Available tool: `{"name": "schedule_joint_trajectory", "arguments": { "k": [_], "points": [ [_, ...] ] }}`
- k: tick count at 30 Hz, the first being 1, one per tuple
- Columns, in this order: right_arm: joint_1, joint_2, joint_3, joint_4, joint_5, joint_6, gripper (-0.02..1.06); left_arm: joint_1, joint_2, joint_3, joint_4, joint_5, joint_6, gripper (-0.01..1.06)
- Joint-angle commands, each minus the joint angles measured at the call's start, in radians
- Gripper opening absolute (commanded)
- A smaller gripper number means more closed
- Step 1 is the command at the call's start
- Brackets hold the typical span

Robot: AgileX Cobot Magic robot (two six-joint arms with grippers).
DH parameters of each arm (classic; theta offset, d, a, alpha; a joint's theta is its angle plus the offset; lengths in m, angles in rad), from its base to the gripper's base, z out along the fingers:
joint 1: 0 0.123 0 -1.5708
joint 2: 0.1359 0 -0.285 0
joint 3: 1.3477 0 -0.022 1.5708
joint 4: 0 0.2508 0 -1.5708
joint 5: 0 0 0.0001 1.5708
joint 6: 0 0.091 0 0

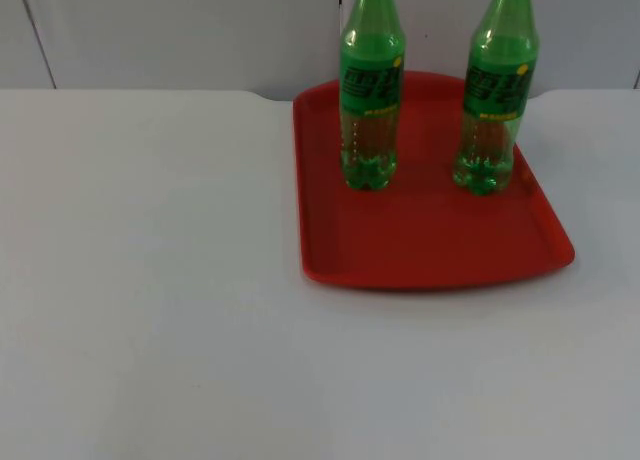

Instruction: Place the bottle upright on the tray.

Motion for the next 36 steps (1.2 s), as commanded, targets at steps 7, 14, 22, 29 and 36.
{"name": "schedule_joint_trajectory", "arguments": {
  "k": [7,14,22,29,36],
  "points": [
    [-0.007,-0.004,0.001,-0.002,-0.001,-0.004,1.05,-0.008,-0.004,0.005,0.006,-0.004,0.001,1.05],
    [-0.007,-0.004,0.001,-0.002,-0.001,-0.004,1.05,-0.008,-0.004,0.005,0.006,-0.004,0.001,1.05],
    [-0.007,-0.004,0.001,-0.002,-0.001,-0.004,1.05,-0.008,-0.004,0.005,0.006,-0.004,0.001,1.05],
    [-0.007,-0.004,0.001,-0.002,-0.001,-0.004,1.05,-0.008,-0.004,0.005,0.006,-0.004,0.001,1.05],
    [-0.007,-0.004,0.001,-0.002,-0.001,-0.004,1.05,-0.008,-0.004,0.005,0.006,-0.004,0.001,1.05]
  ]
}}
